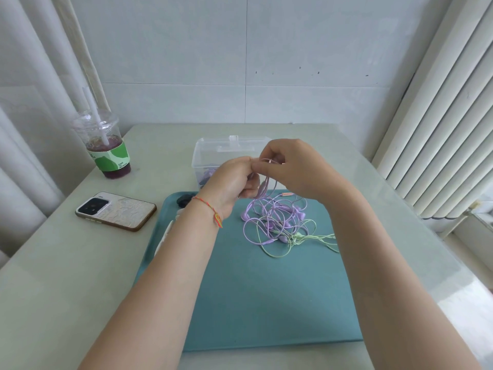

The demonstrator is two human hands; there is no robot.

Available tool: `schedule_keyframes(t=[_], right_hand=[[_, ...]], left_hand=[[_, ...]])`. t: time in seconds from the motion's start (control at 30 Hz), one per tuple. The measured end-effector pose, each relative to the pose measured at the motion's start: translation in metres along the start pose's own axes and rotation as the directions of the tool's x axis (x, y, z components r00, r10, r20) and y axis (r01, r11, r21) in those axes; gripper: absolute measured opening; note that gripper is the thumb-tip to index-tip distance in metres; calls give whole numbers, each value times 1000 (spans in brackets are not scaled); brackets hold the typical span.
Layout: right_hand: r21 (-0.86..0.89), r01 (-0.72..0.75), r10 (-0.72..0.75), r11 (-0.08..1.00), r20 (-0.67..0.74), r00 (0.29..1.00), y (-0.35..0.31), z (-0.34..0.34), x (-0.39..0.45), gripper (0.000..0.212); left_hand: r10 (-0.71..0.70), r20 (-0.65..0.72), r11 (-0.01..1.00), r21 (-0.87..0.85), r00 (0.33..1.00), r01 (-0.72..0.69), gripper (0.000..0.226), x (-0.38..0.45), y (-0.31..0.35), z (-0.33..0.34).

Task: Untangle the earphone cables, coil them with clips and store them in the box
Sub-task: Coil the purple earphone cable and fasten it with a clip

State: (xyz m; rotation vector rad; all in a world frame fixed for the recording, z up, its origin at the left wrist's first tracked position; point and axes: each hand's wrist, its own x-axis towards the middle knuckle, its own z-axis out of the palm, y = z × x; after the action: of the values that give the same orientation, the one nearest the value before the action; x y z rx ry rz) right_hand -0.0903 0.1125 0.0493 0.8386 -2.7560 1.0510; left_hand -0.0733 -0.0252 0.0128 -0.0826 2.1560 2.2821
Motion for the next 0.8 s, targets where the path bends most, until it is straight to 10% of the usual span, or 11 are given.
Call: schedule_keyframes(t=[0.43, 0.8], right_hand=[[161, -108, 109, 981, 2, 994, 9, 2, 2, 34], [471, -164, 79, 866, 196, 977, 11, 3, 0, 25]], left_hand=[[-129, 278, 930, -300, 952, 213, 49, -5, 6, -3], [-85, 135, 854, -500, 987, 142, 44, 1, 5, -12]])
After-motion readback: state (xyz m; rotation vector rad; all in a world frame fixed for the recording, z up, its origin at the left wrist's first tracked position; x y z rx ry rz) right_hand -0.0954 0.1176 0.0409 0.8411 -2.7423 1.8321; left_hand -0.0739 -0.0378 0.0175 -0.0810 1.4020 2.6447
